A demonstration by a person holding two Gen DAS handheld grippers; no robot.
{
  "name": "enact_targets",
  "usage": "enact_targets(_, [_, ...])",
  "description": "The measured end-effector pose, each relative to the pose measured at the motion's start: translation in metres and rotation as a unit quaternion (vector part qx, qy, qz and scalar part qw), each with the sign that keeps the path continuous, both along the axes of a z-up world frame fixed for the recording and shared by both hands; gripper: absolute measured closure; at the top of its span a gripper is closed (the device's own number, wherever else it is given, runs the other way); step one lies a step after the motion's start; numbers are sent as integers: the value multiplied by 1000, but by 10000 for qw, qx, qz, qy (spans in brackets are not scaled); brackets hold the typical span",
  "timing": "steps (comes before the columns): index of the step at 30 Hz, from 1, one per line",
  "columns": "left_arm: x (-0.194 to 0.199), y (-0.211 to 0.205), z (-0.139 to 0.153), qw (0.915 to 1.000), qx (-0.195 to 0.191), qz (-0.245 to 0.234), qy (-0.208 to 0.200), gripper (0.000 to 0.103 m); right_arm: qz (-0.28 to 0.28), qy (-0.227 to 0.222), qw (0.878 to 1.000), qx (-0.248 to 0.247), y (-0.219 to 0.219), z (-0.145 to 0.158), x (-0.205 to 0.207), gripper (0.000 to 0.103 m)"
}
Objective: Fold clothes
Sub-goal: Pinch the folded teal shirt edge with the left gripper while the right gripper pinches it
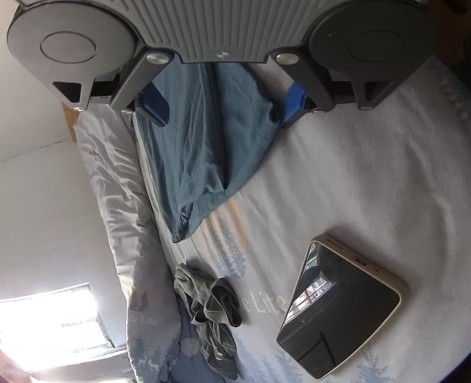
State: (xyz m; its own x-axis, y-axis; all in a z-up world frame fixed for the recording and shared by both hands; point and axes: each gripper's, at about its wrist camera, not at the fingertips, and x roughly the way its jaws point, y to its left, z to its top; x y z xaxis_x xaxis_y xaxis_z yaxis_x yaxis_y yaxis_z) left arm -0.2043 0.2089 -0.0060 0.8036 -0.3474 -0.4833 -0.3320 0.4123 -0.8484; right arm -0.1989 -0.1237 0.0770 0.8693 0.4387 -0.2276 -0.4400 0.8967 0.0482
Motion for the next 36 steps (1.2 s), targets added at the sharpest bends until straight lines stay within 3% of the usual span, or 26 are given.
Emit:
enact_targets(8, [2,-6,-2,10000,35,48,29,25,61,-10,10000,-79,8,-3,0,35])
enact_targets(10, [2,-4,-2,9999,54,110,40,37,79,19,9999,-80,10,-4,0,35])
enact_targets(12, [-2,-1,-5,9997,-6,230,106,58,118,56,9998,-149,13,-6,0,34])
enact_targets(15, [-4,4,-10,9992,-163,298,219,78,212,115,9994,-258,20,-9,1,32])
enact_targets(16, [-4,5,-10,9993,-147,271,220,80,244,144,9992,-292,22,-11,1,31])
enact_targets(18, [-3,5,-9,9995,-67,203,222,94,292,203,9986,-389,27,-14,1,31])
enact_targets(24, [-4,6,-6,9998,-4,134,175,100,648,209,9923,-1038,57,-26,-8,28])
enact_targets(28, [-5,7,-3,9999,25,39,94,100,1227,46,9760,-1797,89,-40,-25,28])
enact_targets(31, [-4,8,-1,9999,86,-59,36,101,1504,-256,9573,-2455,114,-54,-41,28])
enact_targets(36, [-6,11,0,9999,81,-79,29,101,1449,-754,9279,-3353,151,-78,-48,28])
